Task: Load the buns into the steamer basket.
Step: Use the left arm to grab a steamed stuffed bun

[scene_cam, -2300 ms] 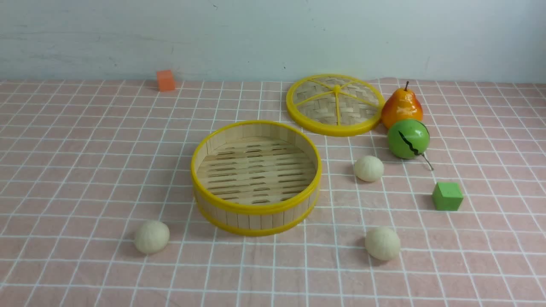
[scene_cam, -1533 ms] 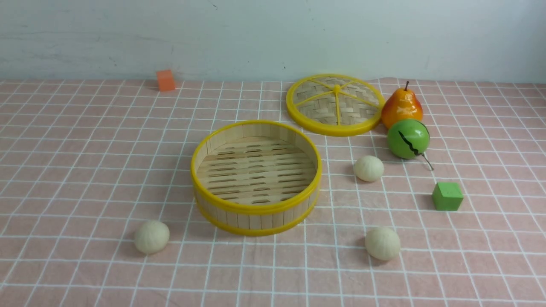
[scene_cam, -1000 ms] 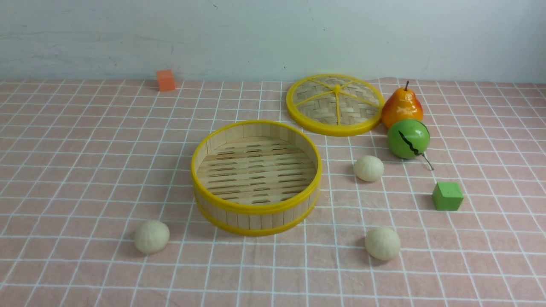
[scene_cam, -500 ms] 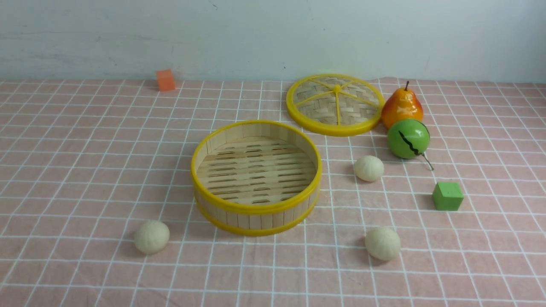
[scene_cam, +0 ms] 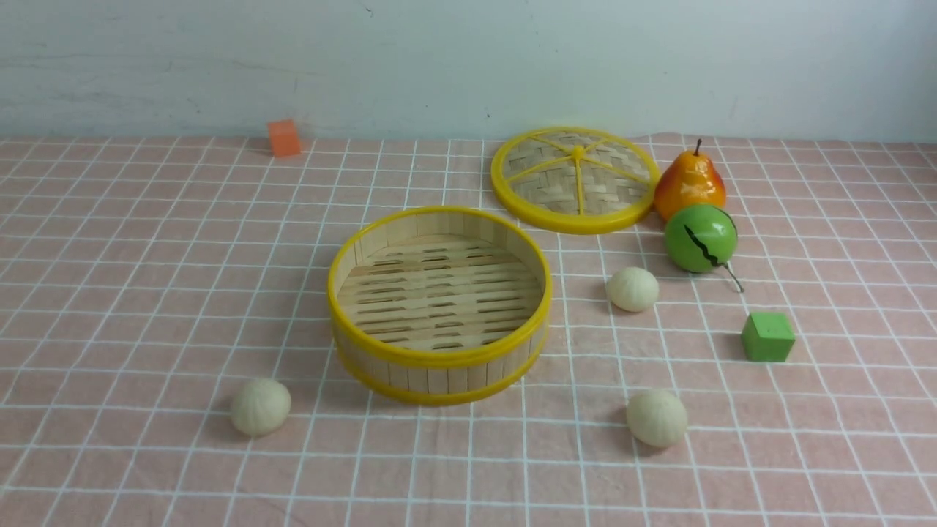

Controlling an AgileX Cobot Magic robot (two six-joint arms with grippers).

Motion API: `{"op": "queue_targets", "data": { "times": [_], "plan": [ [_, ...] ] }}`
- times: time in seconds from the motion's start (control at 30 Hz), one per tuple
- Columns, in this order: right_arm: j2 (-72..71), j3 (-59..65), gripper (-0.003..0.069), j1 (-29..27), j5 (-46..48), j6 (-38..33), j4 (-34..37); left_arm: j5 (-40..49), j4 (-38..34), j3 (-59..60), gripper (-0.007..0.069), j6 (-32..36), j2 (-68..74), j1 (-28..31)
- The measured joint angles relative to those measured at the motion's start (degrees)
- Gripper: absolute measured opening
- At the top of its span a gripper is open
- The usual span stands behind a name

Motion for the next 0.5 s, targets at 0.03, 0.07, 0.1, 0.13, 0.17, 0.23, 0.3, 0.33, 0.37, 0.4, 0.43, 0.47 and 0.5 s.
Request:
{"op": "queue_targets", "data": {
  "times": [0.03, 0.07, 0.1, 0.13, 0.17, 0.23, 0.3, 0.33, 0.37, 0.4, 0.43, 0.47, 0.5],
  "plan": [
    [3.7, -1.9, -0.0005, 0.0, 2.5, 0.0, -0.6, 2.9, 0.7, -2.4, -0.0014, 1.5, 5.0, 0.0],
    [5.3, -2.1, -0.0004, 0.0, 3.5, 0.0, -1.0, 4.1, 0.8, -3.5, -0.0014, 1.9, 6.5, 0.0],
    [10.9, -3.9, -0.0001, 0.2, 7.3, 0.2, -1.9, 8.9, 0.9, -5.8, -0.0014, 2.6, 10.9, 0.0],
    [11.7, -4.4, -0.0001, 0.3, 7.9, 0.3, -2.0, 9.7, 0.9, -6.2, -0.0014, 2.8, 12.4, 0.0],
    [17.1, -6.3, 0.0000, 1.3, 13.6, 0.8, -2.4, 14.9, 0.9, -9.3, -0.0014, 3.1, 17.4, 0.0],
    [25.3, -11.1, 0.0000, 5.0, 26.4, 1.1, -2.4, 26.6, 0.1, -13.2, -0.0014, 3.5, 24.7, 0.0],
    [28.9, -13.3, 0.0000, 7.0, 32.6, 0.5, -2.4, 31.3, -1.0, -15.1, -0.0014, 4.0, 27.7, 0.0],
    [34.5, -16.2, 0.0000, 10.4, 41.4, -1.9, -2.3, 38.3, -3.9, -17.7, -0.0014, 5.5, 31.5, 0.0],
    [38.4, -18.2, 0.0000, 12.4, 46.6, -3.8, -2.1, 42.7, -6.8, -19.7, -0.0014, 8.5, 34.8, 0.0],
    [39.0, -18.5, 0.0000, 12.8, 47.3, -4.2, -2.1, 43.3, -7.3, -19.7, -0.0014, 9.0, 35.3, 0.0],
    [43.8, -20.6, 0.0000, 16.0, 50.8, -7.4, -1.3, 48.1, -12.5, -21.6, -0.0014, 14.0, 39.2, 0.0],
    [44.3, -21.0, 0.0000, 16.6, 50.9, -7.9, -1.2, 48.5, -13.1, -21.6, -0.0014, 14.6, 39.7, 0.0],
    [47.3, -22.1, 0.0000, 18.8, 51.2, -9.7, 0.1, 51.3, -18.1, -22.7, -0.0014, 18.7, 43.4, 0.0]
  ]
}}
